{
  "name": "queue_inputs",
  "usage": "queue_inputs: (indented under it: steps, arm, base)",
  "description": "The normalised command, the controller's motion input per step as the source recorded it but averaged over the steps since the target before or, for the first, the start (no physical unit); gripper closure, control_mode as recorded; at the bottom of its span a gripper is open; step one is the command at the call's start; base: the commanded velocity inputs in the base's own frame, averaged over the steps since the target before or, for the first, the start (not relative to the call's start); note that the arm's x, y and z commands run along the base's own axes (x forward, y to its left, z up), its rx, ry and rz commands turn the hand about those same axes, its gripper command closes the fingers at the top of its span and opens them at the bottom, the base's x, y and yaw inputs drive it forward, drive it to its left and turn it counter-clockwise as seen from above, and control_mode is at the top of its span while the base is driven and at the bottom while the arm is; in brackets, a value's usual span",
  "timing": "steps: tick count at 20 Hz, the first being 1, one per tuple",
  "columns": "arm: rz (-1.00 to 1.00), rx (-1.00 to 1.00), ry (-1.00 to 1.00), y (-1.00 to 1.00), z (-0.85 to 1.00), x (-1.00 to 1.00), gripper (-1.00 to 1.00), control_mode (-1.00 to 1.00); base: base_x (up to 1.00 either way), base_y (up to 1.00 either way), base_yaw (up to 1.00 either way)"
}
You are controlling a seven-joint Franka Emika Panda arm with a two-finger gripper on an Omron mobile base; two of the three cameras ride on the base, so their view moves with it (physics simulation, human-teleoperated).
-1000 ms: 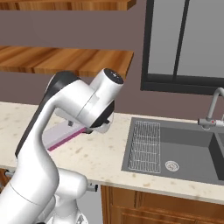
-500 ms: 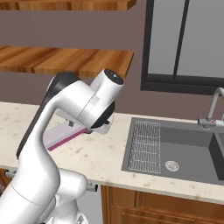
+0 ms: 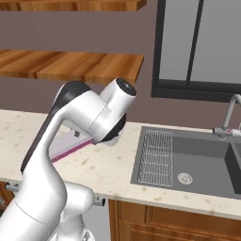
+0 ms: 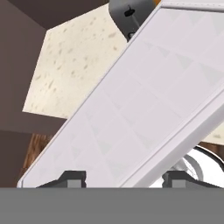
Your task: The ice cube tray has been filled with water. Take the tray and place it in the freezer to make ice. Close the freezer door after placing the tray.
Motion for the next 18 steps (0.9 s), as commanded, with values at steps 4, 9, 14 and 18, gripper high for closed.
queue_inputs:
  steps: [4,9,14,18]
  arm:
    - [0.00,0.09,0.00,0.00,-0.02,0.00,1.00,-1.00]
    - [-0.01,0.07,0.00,0.00,-0.06,0.00,1.00,-1.00]
    - [-0.01,0.05,0.00,0.06,-0.27,0.00,1.00,-1.00]
    - [-0.04,0.00,0.00,0.08,-0.22,0.00,1.00,-1.00]
  base:
    - [0.00,0.00,0.00]
    - [0.00,0.00,0.00]
    - [0.00,0.00,0.00]
    - [0.00,0.00,0.00]
